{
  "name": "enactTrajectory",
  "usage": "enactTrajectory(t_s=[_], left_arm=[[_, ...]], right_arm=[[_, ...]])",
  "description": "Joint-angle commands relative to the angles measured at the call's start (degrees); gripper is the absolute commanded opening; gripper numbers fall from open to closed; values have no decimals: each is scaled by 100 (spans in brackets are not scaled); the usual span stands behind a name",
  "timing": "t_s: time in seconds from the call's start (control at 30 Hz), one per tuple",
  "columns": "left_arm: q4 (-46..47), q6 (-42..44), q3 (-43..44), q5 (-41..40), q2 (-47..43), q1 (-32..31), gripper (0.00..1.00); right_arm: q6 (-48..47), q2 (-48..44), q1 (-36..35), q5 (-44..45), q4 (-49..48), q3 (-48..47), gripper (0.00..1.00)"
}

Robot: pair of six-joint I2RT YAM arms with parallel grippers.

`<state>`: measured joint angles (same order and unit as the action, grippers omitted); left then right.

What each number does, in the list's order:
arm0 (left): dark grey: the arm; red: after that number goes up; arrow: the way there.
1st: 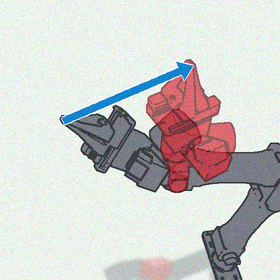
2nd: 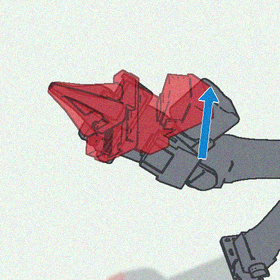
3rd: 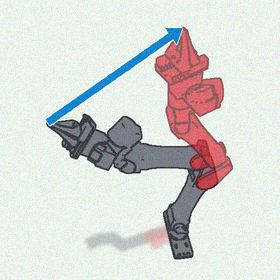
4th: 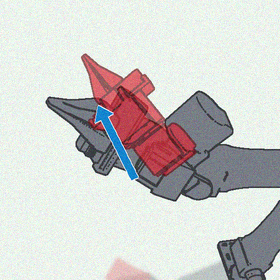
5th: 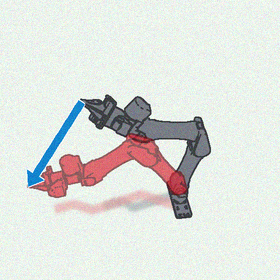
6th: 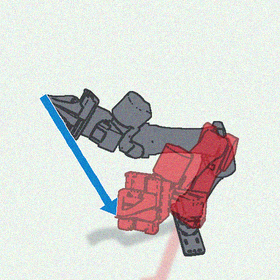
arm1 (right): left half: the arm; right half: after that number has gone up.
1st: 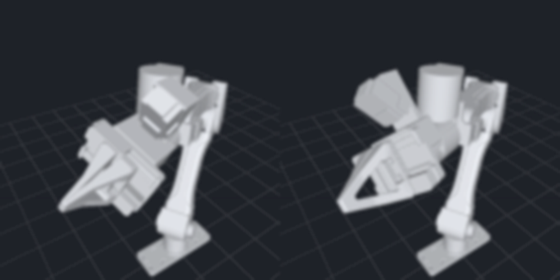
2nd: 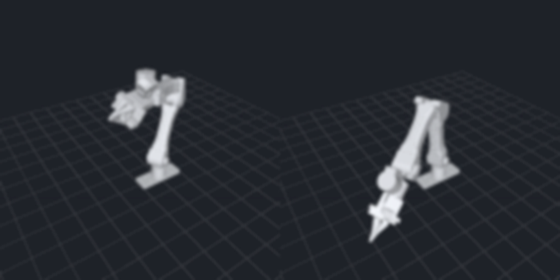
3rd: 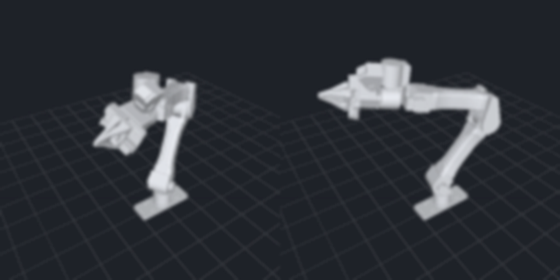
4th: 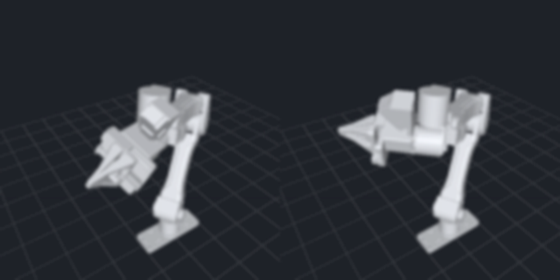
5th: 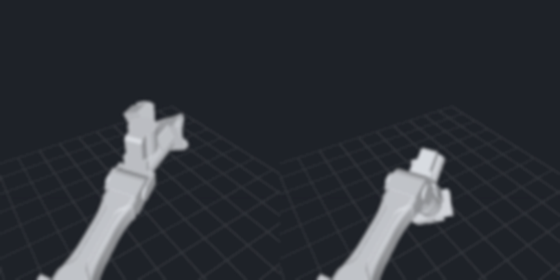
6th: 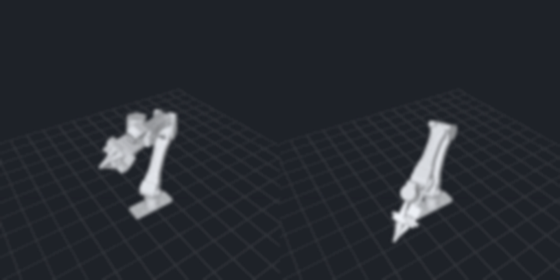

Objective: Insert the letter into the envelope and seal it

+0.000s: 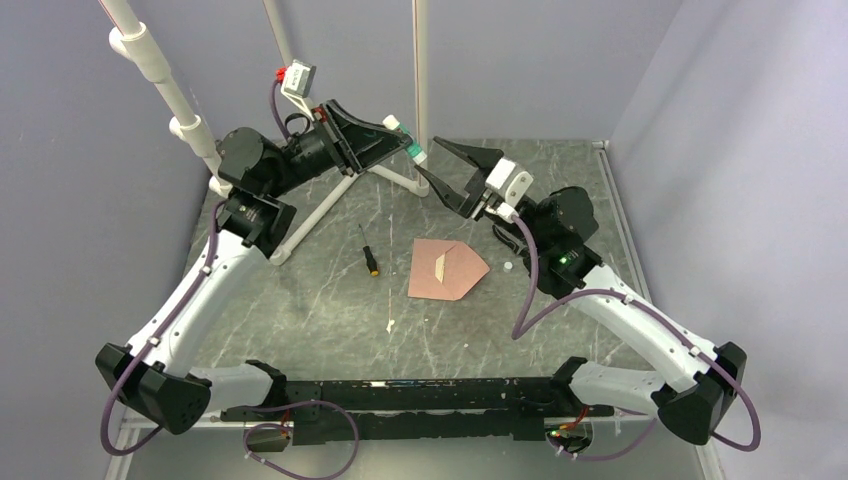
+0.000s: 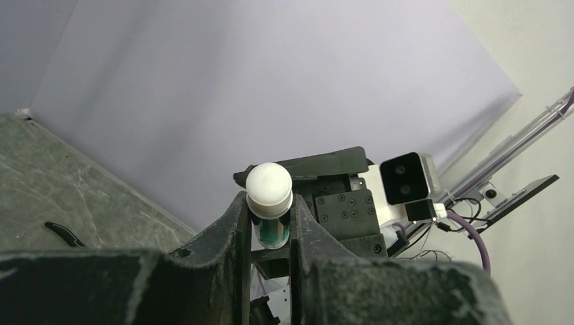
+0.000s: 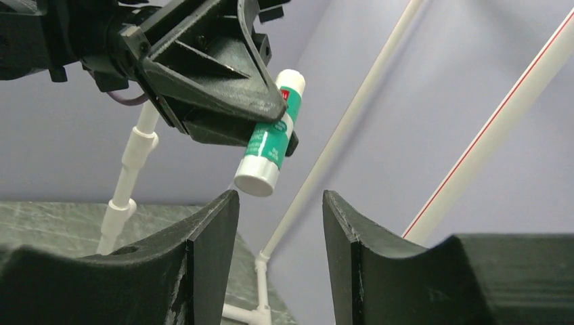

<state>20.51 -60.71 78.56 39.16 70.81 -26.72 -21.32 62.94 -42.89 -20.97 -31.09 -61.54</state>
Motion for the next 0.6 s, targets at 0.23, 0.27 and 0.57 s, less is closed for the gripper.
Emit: enactTrajectory(t_s=[0.23, 0.27, 0.57], left_arm=[[-103, -79, 237, -91, 4, -9, 3], [-93, -83, 234, -92, -3, -9, 3], [373, -133, 11, -19, -7, -4, 2]], right_arm=[[-170, 83, -122, -100, -231, -400, 36], [-136, 94, -119, -89, -223, -421, 33], [1214, 103, -122, 421, -608, -464, 3]])
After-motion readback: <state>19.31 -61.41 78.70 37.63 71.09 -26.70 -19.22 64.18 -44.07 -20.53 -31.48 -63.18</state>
